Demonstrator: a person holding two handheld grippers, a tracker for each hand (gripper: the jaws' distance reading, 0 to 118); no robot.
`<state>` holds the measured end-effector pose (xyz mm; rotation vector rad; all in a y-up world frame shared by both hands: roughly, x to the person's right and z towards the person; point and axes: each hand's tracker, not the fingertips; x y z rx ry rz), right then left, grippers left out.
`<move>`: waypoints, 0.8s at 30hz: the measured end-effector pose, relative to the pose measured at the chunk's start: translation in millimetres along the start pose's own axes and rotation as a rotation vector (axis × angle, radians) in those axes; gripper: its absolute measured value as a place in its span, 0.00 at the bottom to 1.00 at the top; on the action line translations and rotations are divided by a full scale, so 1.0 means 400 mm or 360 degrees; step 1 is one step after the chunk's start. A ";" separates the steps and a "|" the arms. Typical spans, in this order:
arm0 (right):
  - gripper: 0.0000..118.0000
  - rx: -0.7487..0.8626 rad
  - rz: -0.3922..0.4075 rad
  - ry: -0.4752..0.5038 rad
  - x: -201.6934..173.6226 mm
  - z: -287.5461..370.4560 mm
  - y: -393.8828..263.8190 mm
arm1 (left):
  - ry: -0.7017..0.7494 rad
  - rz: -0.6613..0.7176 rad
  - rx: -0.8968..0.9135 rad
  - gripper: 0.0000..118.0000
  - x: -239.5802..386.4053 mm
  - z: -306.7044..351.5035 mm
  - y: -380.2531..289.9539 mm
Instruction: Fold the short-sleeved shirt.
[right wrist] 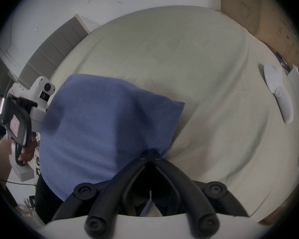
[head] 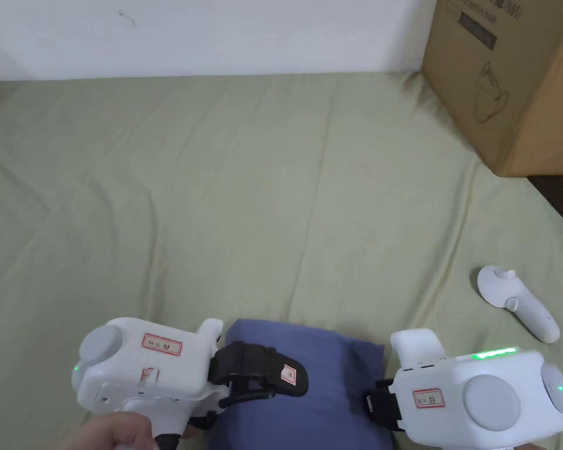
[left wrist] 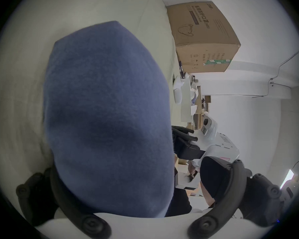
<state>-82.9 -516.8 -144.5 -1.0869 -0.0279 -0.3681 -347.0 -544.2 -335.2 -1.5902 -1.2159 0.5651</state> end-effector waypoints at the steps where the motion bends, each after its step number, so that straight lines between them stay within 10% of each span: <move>1: 0.00 0.0014 -0.0019 0.0018 0.005 0.005 -0.004 | 0.0090 -0.0010 0.0029 0.57 0.008 0.012 -0.004; 3: 0.00 0.0062 -0.0036 0.0036 0.013 0.020 -0.013 | 0.0303 -0.0119 0.0101 0.35 0.029 0.033 -0.017; 14: 0.00 0.0345 -0.0102 0.0037 -0.033 0.165 -0.030 | 0.0649 -0.0449 0.0225 0.29 0.157 0.140 -0.055; 24: 0.00 0.0401 -0.0075 0.0064 -0.151 0.186 -0.020 | 0.1472 -0.0270 0.0431 0.29 0.016 0.703 -0.013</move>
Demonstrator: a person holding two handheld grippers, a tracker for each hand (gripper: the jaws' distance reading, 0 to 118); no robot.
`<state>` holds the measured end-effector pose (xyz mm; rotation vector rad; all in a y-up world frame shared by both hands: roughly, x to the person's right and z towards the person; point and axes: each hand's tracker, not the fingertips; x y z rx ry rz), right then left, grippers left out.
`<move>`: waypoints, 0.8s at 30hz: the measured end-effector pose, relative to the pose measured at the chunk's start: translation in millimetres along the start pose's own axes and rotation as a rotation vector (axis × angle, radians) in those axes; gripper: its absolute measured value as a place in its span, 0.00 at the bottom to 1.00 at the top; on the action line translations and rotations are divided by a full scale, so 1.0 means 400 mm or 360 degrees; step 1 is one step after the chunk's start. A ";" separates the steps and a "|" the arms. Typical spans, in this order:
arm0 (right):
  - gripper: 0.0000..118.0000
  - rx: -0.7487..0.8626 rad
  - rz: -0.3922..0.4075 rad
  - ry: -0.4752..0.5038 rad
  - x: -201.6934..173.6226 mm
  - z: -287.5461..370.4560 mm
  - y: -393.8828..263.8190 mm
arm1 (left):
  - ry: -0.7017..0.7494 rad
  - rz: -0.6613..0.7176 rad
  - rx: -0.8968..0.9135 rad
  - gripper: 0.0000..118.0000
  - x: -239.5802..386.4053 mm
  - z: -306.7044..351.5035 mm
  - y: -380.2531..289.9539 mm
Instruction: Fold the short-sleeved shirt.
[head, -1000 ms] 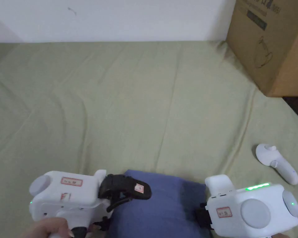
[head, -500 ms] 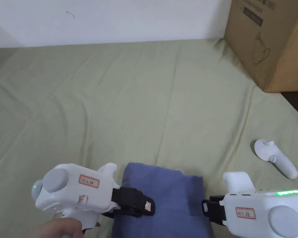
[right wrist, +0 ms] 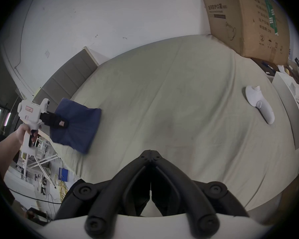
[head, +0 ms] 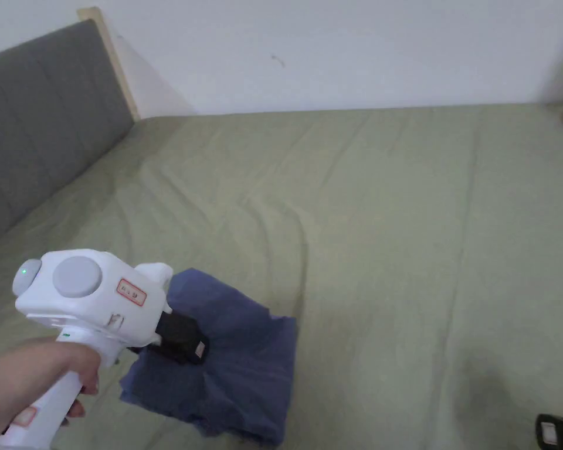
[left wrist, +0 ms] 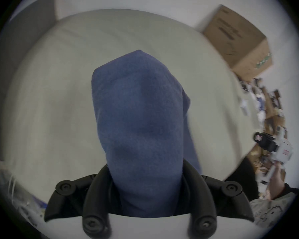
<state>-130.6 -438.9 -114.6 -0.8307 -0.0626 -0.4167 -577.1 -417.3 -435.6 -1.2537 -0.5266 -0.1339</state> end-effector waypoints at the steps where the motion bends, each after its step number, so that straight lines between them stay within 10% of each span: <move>1: 0.00 -0.0016 0.0006 0.0002 -0.013 -0.004 0.002 | 0.0140 -0.0019 -0.0015 0.29 -0.050 0.010 0.005; 12: 0.00 -0.0098 0.0087 -0.0074 -0.071 -0.043 0.030 | 0.1028 -0.0031 -0.0181 0.29 -0.373 -0.067 0.048; 14: 0.00 -0.0105 0.0067 -0.0076 -0.072 -0.045 0.033 | 0.1045 -0.0029 -0.0165 0.43 -0.392 -0.078 0.047; 17: 0.00 -0.0098 0.0057 -0.0069 -0.071 -0.042 0.033 | 0.1336 -0.0104 -0.0074 0.89 -0.410 -0.060 0.051; 24: 0.00 -0.0043 0.0045 -0.0059 -0.061 -0.008 0.030 | 0.1351 0.0271 0.0412 0.94 -0.335 0.133 -0.012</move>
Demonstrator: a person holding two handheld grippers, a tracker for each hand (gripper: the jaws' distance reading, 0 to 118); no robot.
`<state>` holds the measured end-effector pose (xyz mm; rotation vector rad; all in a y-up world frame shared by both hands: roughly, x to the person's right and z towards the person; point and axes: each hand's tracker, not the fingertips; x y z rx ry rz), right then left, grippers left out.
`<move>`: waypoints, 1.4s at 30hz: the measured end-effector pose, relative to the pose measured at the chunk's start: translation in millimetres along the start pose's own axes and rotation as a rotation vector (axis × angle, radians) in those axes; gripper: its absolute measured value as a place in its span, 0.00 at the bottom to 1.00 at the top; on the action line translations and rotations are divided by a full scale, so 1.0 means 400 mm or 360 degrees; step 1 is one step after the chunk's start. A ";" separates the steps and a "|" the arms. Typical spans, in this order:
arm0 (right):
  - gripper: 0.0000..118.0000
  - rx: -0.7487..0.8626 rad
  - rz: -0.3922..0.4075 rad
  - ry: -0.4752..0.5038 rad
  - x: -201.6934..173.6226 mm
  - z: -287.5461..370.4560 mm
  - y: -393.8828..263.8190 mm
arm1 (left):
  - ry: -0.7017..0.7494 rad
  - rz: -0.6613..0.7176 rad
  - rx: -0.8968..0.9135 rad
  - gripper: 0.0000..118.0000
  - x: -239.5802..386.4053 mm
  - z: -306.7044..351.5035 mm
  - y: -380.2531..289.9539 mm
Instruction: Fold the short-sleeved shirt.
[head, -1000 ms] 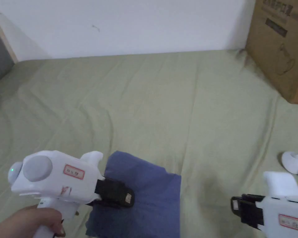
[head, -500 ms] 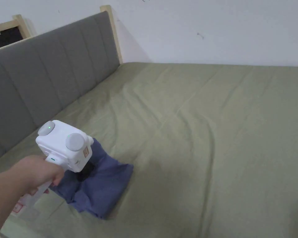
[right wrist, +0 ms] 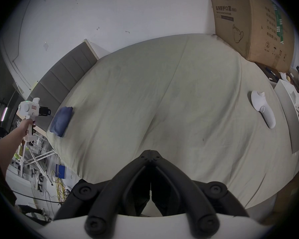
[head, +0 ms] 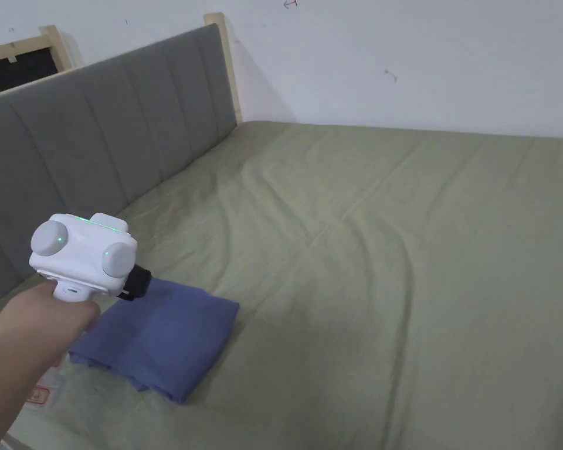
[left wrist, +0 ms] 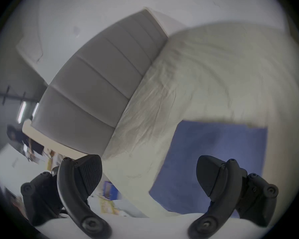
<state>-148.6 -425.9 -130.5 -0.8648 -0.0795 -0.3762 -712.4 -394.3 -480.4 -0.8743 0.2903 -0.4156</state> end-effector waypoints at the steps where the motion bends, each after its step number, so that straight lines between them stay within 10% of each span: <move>1: 0.00 0.0019 -0.0008 -0.0002 0.005 0.009 0.001 | -0.0098 0.0055 0.0009 0.93 0.004 0.030 -0.006; 3: 0.00 0.0051 -0.0024 -0.0011 0.017 0.027 0.003 | -0.0406 0.0081 -0.0016 0.76 0.033 0.096 -0.025; 5: 0.00 0.0090 -0.0044 -0.0019 0.027 0.050 0.007 | -0.0645 0.0060 0.0132 0.05 0.093 0.194 -0.062; 6: 0.00 0.0116 -0.0051 -0.0024 0.032 0.064 0.009 | -0.0718 0.0070 0.0175 0.00 0.129 0.243 -0.085; 16: 0.00 0.0415 -0.0092 0.0000 0.049 0.266 0.032 | -0.1479 0.0378 0.0659 0.00 0.382 0.650 -0.240; 23: 0.00 0.0970 0.0077 -0.0052 -0.008 0.454 -0.015 | -0.1375 0.0407 0.1229 0.00 0.399 0.910 -0.306; 30: 0.00 0.1668 0.0396 -0.0500 -0.054 0.507 -0.147 | -0.1150 0.0394 0.1601 0.00 0.448 1.047 -0.449; 42: 0.00 0.1647 0.0370 -0.0562 -0.051 0.531 -0.196 | -0.1033 0.0394 0.1544 0.00 0.445 1.063 -0.496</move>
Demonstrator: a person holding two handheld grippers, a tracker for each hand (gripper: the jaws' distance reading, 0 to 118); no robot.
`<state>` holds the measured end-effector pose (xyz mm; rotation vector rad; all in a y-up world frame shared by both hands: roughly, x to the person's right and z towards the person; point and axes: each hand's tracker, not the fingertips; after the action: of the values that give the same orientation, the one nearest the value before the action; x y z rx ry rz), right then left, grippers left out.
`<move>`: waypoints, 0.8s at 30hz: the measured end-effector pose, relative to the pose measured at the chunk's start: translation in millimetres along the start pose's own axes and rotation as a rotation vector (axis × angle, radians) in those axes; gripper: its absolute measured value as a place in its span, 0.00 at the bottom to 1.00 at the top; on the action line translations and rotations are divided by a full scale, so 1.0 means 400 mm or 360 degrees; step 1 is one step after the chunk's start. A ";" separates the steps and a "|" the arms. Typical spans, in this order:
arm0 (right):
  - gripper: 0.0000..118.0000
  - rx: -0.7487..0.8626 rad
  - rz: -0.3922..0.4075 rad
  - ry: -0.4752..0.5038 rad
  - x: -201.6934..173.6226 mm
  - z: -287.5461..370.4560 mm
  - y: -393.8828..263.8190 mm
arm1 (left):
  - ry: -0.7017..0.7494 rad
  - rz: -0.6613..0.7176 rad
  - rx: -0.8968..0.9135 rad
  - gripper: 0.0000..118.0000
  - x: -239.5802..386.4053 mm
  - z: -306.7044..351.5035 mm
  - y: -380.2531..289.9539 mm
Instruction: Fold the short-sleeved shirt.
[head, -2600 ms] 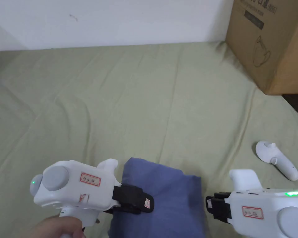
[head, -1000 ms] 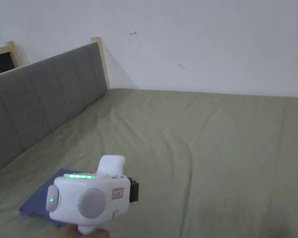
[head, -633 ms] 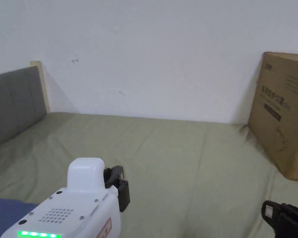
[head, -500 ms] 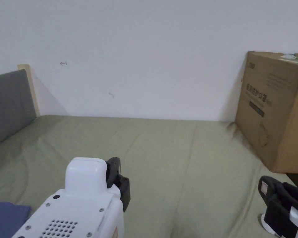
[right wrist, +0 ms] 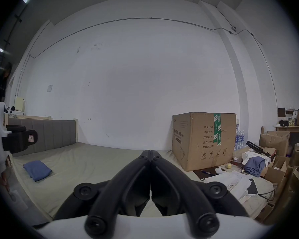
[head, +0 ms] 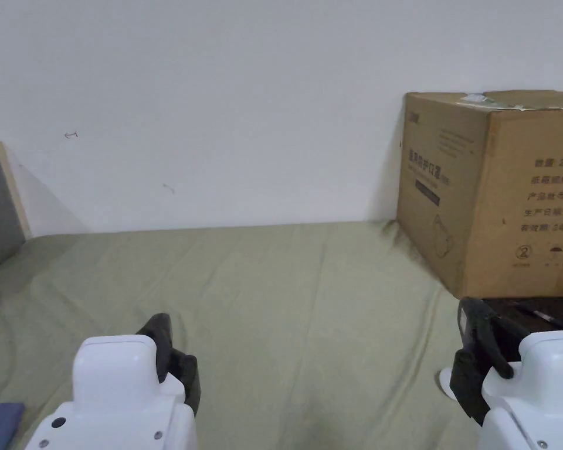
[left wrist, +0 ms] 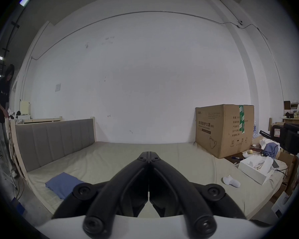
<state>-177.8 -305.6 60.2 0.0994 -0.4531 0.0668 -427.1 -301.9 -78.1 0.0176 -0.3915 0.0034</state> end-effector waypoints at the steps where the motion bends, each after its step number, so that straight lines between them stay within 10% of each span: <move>1: 0.00 -0.0002 0.0000 0.0003 0.002 0.000 -0.001 | 0.0007 -0.0009 -0.0009 0.00 0.000 0.000 0.000; 15: 0.00 -0.0108 -0.0030 -0.0011 0.005 0.001 -0.016 | 0.0056 -0.0013 -0.0026 0.01 0.010 0.011 -0.013; 17: 0.04 -0.0119 -0.0030 -0.0047 0.006 0.003 -0.015 | 0.0048 -0.0012 -0.0024 0.22 0.011 0.010 -0.011; 19: 0.45 -0.0144 -0.0058 -0.0034 0.012 -0.003 -0.010 | 0.0020 0.0000 -0.0027 0.85 0.006 0.009 -0.007; 20: 0.73 -0.0156 -0.0066 -0.0025 0.013 -0.007 -0.009 | 0.0019 0.0008 -0.0039 1.00 0.007 0.004 -0.005; 21: 0.93 -0.0175 -0.0065 -0.0032 0.011 -0.011 -0.010 | 0.0033 0.0022 -0.0053 0.99 0.009 -0.002 -0.005; 24: 1.00 -0.0158 -0.0062 -0.0069 0.011 -0.013 -0.019 | 0.0032 0.0056 0.0007 1.00 0.004 0.020 -0.016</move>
<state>-170.9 -312.3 56.9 0.0123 -0.4969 0.0037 -428.7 -308.5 -70.1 0.0152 -0.3715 0.0390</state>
